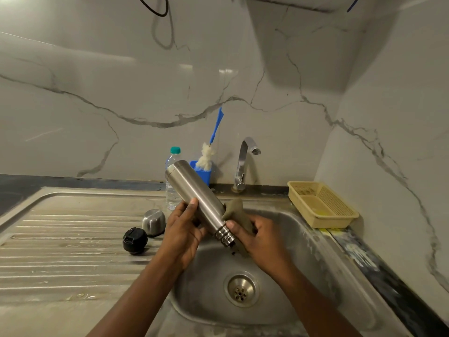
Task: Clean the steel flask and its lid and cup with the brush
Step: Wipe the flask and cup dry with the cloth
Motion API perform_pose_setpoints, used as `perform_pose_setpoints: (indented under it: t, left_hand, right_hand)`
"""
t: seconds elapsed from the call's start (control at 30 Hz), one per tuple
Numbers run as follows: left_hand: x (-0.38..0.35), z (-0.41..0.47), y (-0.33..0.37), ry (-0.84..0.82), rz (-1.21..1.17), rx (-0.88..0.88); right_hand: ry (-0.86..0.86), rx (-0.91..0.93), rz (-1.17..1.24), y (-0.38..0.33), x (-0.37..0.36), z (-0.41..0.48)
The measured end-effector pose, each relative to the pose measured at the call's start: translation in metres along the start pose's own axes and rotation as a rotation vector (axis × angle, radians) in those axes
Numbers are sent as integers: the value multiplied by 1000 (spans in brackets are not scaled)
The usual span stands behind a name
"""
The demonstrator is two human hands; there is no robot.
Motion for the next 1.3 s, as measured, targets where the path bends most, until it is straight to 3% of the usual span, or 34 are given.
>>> perform_pose_setpoints:
  t: [0.13, 0.33, 0.5, 0.7, 0.93, 1.17, 1.3]
  left_hand:
    - [-1, -1, -2, -34, 13, -8]
    - [0, -2, 2, -55, 47, -58]
    - [0, -2, 0, -27, 24, -17]
    - [-2, -3, -7, -52, 13, 14]
    - [-1, -4, -11, -101, 157, 27]
    - [-3, -8, -12, -216, 228, 34]
    - [-4, -12, -8, -296, 276, 62]
  right_hand:
    - [-123, 12, -61, -8, -11, -6]
    - [-194, -196, 102, -8, -7, -3]
    - [-55, -25, -152, -4, -3, -2]
    - [-143, 181, -313, -19, -16, -7]
    - [-261, 187, -156, -35, -21, -1]
    - [-268, 34, 51, -37, -17, 18]
    - [-221, 32, 17, -47, -15, 33]
Point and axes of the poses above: each hand's wrist, its own z-axis towards the middle knuckle, its own x-axis out of the back of the hand, y = z × x, the point moved 1 cm from there along z, towards the middle knuckle, and after that the axes turned 1 degree about -z, right-handed, at the moved point
